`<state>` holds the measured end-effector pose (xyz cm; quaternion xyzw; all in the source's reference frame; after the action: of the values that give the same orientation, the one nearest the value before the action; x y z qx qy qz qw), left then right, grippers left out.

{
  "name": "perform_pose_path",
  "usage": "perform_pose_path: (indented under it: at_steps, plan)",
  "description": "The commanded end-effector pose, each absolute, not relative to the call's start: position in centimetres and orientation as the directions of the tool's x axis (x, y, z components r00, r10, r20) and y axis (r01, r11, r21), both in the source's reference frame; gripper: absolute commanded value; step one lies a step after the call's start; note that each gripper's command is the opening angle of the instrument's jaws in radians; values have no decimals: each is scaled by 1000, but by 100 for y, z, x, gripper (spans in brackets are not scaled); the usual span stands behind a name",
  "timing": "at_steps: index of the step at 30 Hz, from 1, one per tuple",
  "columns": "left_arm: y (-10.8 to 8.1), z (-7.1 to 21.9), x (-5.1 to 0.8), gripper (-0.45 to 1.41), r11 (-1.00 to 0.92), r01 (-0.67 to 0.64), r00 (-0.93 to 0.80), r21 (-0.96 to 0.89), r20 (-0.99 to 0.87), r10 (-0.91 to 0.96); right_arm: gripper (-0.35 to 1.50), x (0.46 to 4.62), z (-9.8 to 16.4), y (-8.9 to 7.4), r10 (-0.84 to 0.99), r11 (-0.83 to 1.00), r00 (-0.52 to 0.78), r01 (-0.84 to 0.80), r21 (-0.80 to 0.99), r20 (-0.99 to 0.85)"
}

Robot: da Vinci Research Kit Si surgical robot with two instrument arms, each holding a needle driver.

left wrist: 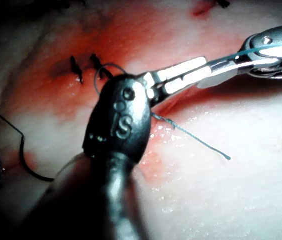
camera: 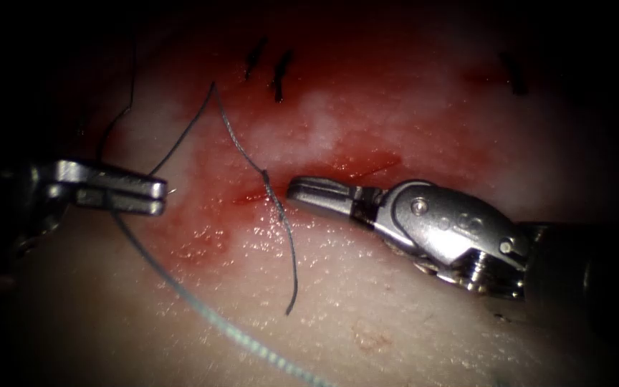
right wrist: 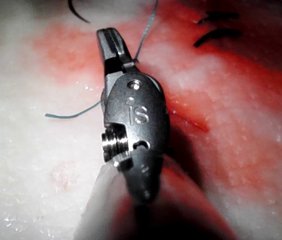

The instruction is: Wound Closure

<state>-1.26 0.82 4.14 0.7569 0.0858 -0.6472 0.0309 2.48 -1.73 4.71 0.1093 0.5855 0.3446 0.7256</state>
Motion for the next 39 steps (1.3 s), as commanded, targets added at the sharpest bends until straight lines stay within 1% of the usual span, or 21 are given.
perform_pose_path:
  at_steps: [1,5,8,12,14,18,24,32,36,39]
  plan:
    - [81,422,-136,-45,-983,171,147,-66,-985,92,-35,269,480,-168,633,741,82,-353,571,-770]
    - [68,423,-154,-45,-987,154,154,39,-988,-15,-35,289,494,-158,644,744,99,-310,591,-759]
    - [60,423,-161,-45,-984,154,169,89,-984,-63,-35,299,508,-153,650,747,136,-296,596,-747]
    - [51,424,-164,-45,-984,149,188,99,-980,-70,-35,308,526,-150,642,759,176,-281,587,-746]
    - [48,425,-164,-45,-983,154,195,104,-978,-73,-35,311,531,-149,646,756,171,-278,593,-744]
    - [44,429,-167,-45,-982,153,220,113,-972,-77,-35,318,538,-139,667,733,74,-242,635,-741]
    - [38,445,-178,-45,-982,157,223,109,-972,-72,-35,332,548,-126,676,726,20,-186,662,-736]
    - [31,477,-183,-45,-985,167,248,42,-969,1,-35,344,562,-118,731,668,-135,-54,742,-668]
    - [30,496,-176,-45,-988,151,250,24,-968,15,-35,342,560,-115,751,638,-259,45,769,-608]
    - [28,512,-170,-45,-990,140,246,16,-969,19,-35,337,554,-115,755,634,-303,109,765,-582]
